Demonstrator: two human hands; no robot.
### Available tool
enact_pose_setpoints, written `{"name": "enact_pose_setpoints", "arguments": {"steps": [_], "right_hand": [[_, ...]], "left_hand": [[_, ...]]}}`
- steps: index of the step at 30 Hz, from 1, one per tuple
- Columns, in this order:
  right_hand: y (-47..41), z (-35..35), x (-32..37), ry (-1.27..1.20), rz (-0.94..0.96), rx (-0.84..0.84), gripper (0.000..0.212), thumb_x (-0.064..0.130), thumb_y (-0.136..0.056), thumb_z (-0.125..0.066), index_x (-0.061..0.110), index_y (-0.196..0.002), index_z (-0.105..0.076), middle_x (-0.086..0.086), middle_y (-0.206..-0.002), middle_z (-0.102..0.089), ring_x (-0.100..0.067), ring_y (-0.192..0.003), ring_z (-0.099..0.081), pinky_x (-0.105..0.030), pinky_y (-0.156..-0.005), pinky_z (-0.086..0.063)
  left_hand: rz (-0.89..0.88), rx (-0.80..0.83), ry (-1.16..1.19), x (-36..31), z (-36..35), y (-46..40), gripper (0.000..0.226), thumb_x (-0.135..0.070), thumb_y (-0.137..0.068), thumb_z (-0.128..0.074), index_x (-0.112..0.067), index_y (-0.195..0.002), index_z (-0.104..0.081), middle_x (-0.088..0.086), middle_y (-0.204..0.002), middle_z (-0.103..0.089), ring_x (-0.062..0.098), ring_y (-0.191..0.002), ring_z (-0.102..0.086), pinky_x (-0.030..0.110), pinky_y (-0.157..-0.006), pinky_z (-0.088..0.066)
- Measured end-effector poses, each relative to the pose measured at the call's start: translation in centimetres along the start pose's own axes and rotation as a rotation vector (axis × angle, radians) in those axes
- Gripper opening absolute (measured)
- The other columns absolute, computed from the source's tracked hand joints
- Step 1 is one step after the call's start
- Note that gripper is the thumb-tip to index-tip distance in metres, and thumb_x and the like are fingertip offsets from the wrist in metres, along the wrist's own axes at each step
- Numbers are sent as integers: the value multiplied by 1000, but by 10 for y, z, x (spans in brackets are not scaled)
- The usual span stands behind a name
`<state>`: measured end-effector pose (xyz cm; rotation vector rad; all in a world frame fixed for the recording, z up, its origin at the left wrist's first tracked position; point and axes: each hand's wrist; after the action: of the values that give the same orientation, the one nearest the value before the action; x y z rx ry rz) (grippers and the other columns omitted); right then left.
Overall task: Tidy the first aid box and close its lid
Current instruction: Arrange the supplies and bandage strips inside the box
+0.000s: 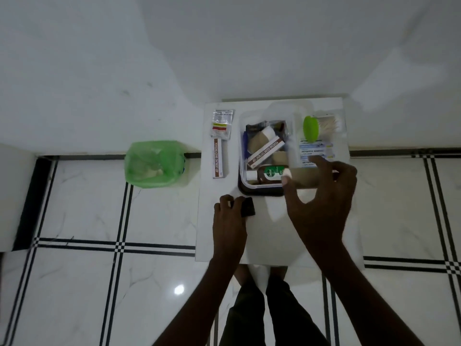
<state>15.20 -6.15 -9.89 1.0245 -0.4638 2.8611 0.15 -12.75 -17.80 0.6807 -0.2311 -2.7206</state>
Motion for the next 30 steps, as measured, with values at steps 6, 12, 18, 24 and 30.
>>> {"name": "enact_pose_setpoints", "arguments": {"steps": [6, 12, 18, 24, 30], "right_hand": [[-31, -60, 36, 174, 119, 202, 60, 58, -79, -64, 13, -118, -58, -18, -131, -49, -30, -114, -48, -37, -87, -50], [-39, -84, 28, 473, 174, 304, 44, 44, -84, -66, 11, -113, -60, -17, -115, -61, -33, -101, -56, -43, -83, -45], [-41, -80, 22, 525, 248, 414, 33, 26, -83, -67, 12, -114, -64, -16, -111, -64, -34, -99, -55, -41, -81, -45], [-45, -74, 13, 335, 241, 486, 41, 14, -83, -65, 5, -123, -60, -19, -121, -64, -38, -113, -55, -47, -92, -47], [-43, -68, 8, 147, 266, 329, 39, 20, -89, -44, -4, -113, -64, -24, -107, -69, -39, -101, -62, -44, -83, -54]], "left_hand": [[35, 9, 24, 16, 8, -12, 44, -28, -72, -78, -17, -109, -58, 5, -105, -57, 20, -89, -58, 28, -67, -51], [120, 11, 190, 27, 23, -22, 32, -22, -74, -76, -23, -99, -57, -3, -89, -62, 12, -72, -55, 20, -55, -36], [138, -245, 347, 20, 76, -42, 9, -24, -80, -75, -27, -86, -70, -4, -71, -64, 5, -57, -56, 24, -59, -46], [-24, -431, 510, -31, 137, -90, 9, -18, -78, -74, -25, -80, -71, -5, -78, -65, 2, -67, -58, 9, -62, -41], [-206, -272, 157, -80, 119, -157, 4, -25, -82, -68, -28, -82, -71, -11, -80, -72, 13, -85, -57, 24, -62, -40]]}}
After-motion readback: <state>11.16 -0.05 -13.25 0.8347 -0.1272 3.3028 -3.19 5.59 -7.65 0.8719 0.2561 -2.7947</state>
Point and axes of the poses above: each hand's wrist, its own y-axis away from the middle knuckle, its own z-axis out of the back of the hand, x = y × z
